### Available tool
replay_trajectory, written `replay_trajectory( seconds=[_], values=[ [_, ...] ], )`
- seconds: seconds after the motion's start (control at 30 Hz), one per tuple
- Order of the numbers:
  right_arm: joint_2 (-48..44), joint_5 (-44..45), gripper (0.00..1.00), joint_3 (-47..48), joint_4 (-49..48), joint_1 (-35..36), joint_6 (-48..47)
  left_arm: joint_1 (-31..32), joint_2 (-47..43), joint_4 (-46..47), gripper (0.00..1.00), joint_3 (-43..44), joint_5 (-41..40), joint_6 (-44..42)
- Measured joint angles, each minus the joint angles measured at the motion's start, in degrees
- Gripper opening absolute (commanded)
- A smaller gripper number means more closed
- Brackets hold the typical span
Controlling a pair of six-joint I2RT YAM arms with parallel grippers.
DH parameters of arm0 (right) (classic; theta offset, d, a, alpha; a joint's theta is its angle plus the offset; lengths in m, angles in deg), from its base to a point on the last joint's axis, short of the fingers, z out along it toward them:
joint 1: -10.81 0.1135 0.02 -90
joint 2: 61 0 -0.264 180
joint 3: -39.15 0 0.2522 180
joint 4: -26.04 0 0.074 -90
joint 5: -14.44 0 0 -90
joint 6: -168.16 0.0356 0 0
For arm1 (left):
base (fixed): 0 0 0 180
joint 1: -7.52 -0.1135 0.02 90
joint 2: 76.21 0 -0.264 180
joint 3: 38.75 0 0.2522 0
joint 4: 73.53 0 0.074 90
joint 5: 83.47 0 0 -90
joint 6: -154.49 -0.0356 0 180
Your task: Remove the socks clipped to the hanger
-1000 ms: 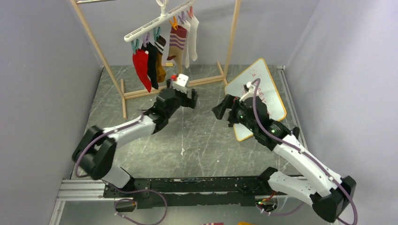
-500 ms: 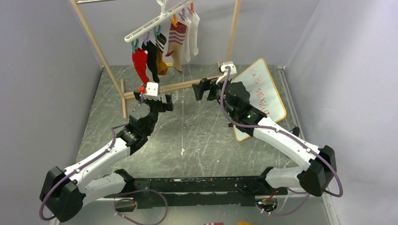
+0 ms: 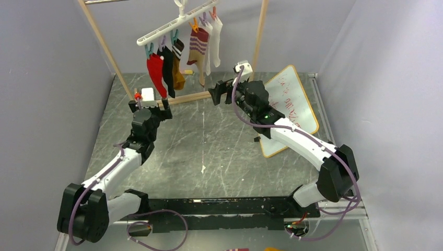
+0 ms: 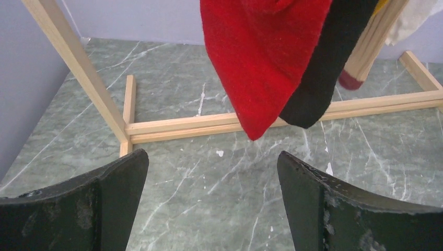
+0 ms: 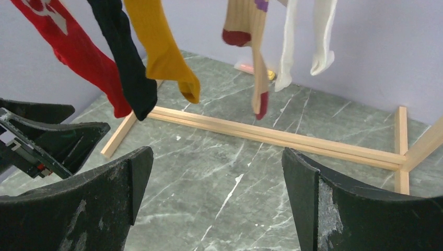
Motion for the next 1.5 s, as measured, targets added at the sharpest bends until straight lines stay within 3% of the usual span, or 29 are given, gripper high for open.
replay_trajectory(
  seconds=[0.3,0.73,0.8,0.9,0.97,1.0,1.5],
  values=[
    [0.1,-3.3,1.00,-0.4,-2.1,-3.1,0.2,-2.9,5.9,2.8,0.98,4.7,4.2,0.3],
    [-0.9,-7.7,1.00,-1.9,-3.5,-5.0,1.7,-4.3,13.7,6.5,0.94,14.5,3.4,-1.0],
    [-0.9,-8.3,1.00,-1.9,-3.7,-5.0,1.8,-4.5,15.3,6.8,0.84,15.3,3.4,-1.0],
    [-1.1,-8.5,1.00,-2.2,-3.7,-5.0,1.7,-4.7,17.7,6.9,0.58,16.7,3.6,-1.0],
    [-1.9,-8.5,1.00,-3.1,-3.7,-5.0,1.7,-4.8,19.0,7.2,0.20,17.6,4.0,-1.2],
    [-2.3,-8.5,1.00,-3.5,-3.7,-5.0,1.7,-4.8,19.5,7.3,0.08,18.0,4.2,-0.8],
    [-2.2,-14.3,1.00,-3.3,-5.4,-4.0,1.5,-4.9,22.2,10.1,0.05,15.6,8.2,-0.7]
  ],
)
